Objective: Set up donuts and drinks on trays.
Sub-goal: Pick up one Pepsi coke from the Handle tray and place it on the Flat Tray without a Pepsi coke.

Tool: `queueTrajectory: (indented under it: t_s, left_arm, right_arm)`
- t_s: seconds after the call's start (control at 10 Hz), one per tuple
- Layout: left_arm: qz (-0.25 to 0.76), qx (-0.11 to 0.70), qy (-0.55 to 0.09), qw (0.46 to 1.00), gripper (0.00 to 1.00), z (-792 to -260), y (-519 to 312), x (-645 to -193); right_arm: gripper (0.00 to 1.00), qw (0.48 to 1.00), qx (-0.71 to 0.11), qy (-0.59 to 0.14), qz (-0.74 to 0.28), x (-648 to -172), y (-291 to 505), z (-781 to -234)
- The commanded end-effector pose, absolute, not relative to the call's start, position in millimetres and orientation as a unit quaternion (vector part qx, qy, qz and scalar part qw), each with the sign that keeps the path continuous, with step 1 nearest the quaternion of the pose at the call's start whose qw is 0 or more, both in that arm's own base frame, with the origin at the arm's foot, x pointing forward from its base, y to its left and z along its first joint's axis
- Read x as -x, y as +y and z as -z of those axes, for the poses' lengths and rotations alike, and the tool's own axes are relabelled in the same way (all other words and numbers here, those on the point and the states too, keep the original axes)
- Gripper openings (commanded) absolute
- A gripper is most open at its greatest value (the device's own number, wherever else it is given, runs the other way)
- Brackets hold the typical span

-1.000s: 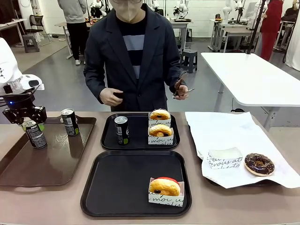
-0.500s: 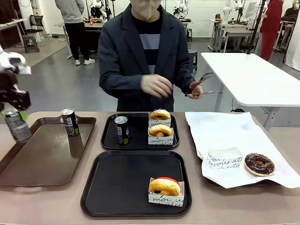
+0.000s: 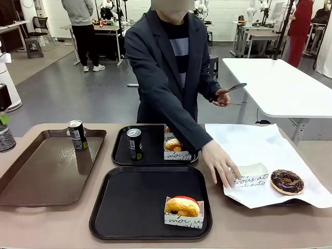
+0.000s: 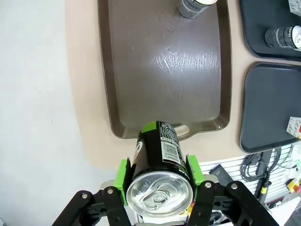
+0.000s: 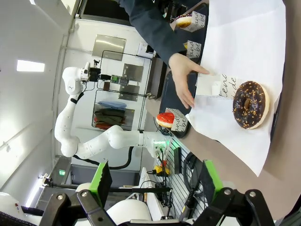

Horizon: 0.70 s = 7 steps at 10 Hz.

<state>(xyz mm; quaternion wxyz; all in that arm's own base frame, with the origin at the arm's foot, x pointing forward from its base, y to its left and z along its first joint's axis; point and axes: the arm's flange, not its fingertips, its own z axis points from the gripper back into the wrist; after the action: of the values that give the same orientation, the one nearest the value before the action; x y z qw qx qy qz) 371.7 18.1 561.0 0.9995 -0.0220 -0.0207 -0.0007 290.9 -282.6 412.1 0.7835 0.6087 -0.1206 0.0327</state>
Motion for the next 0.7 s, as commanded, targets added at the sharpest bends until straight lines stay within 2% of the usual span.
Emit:
queueTrajectory:
  t_s: [0.0, 0.2, 0.3, 0.6]
  left_arm:
    - [0.009, 0.02, -0.029, 0.999, 0.0, -567.7, 12.4, -369.7]
    - [0.009, 0.02, -0.029, 0.999, 0.0, -567.7, 12.4, -369.7]
    - [0.004, 0.021, -0.022, 1.0, 0.58, -562.1, 14.9, -371.5]
    - [0.077, 0.032, -0.052, 0.995, 0.58, -568.6, -53.6, -387.5]
  right_arm:
    - [1.0, 0.781, -0.611, -0.124, -0.035, -290.1, -282.3, -412.6]
    - [1.0, 0.781, -0.611, -0.124, -0.035, -290.1, -282.3, -412.6]
    - [1.0, 0.781, -0.611, -0.124, -0.035, -290.1, -282.3, -412.6]
    - [1.0, 0.781, -0.611, -0.124, -0.035, -290.1, -282.3, -412.6]
